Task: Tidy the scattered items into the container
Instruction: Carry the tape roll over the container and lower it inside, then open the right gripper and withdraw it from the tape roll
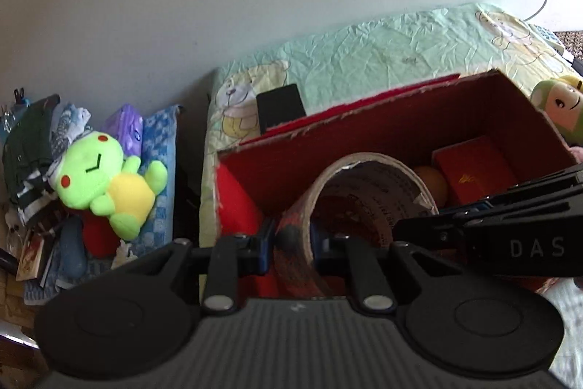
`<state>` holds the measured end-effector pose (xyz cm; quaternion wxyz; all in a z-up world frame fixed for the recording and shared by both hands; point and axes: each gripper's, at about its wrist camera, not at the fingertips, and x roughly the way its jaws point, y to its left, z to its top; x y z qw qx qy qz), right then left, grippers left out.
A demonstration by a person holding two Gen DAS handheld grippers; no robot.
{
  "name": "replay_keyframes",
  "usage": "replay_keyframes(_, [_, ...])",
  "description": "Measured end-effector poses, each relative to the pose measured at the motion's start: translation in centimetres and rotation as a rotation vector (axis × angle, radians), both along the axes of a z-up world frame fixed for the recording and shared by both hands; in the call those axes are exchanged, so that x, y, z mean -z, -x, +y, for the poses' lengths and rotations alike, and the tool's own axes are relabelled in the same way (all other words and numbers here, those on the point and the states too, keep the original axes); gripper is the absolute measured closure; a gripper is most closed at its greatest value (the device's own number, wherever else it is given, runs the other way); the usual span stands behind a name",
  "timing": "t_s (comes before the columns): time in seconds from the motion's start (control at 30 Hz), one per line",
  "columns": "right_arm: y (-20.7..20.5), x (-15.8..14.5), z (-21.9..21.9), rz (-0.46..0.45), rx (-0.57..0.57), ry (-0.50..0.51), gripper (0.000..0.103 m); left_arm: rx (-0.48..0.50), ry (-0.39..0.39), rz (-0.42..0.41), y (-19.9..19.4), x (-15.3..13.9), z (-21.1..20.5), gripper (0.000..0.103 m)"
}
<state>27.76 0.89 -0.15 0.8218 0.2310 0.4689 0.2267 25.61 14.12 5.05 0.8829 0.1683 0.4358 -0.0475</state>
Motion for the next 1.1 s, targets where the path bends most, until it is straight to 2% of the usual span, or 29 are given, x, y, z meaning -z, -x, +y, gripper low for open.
replay_keyframes(0.1, [-0.4,0.6,0.4,0.031,-0.019,0.023,0.091,0.013,-0.024,0.023,-0.3,1.1,0.3,0.086])
replay_keyframes(0.2, [-0.9,1.1,0.3,0.070,-0.035,0.033,0.093,0.038,-0.019,0.024,-0.4,1.4,0.5,0.077])
replay_keyframes(0.3, [-1.2,1.4,0.1,0.089,-0.036,0.065,0.096,0.061,-0.004,0.027,-0.5,1.5,0.7,0.062])
replay_keyframes(0.43, [-2.1,2.5,-0.1,0.152,-0.050,0.072,0.096,0.084,-0.024,0.029,-0.6,2.0,0.7,0.054])
replay_keyframes(0.63, [-2.6,3.0,0.5,0.184,-0.047,0.101,0.097,0.084,-0.064,0.049,-0.4,3.2,0.9,0.052])
replay_keyframes(0.67, [-2.6,3.0,0.4,0.188,-0.033,0.107,0.096,0.087,-0.081,0.047,-0.3,3.3,0.9,0.044])
replay_keyframes(0.7, [-2.7,3.1,0.3,0.197,-0.018,0.110,0.095,0.099,-0.090,0.047,-0.1,3.3,0.9,0.043])
replay_keyframes(0.8, [-3.1,3.4,0.0,0.215,-0.011,0.091,0.095,0.145,-0.090,0.029,0.6,2.8,0.8,0.028])
replay_keyframes(0.97, [-3.5,3.5,0.0,0.243,0.000,0.059,0.086,0.154,-0.072,-0.019,0.5,1.8,1.2,0.029])
replay_keyframes(1.1, [-3.8,3.9,0.5,0.271,0.012,0.013,0.084,0.128,0.001,-0.055,0.2,0.7,2.2,0.030])
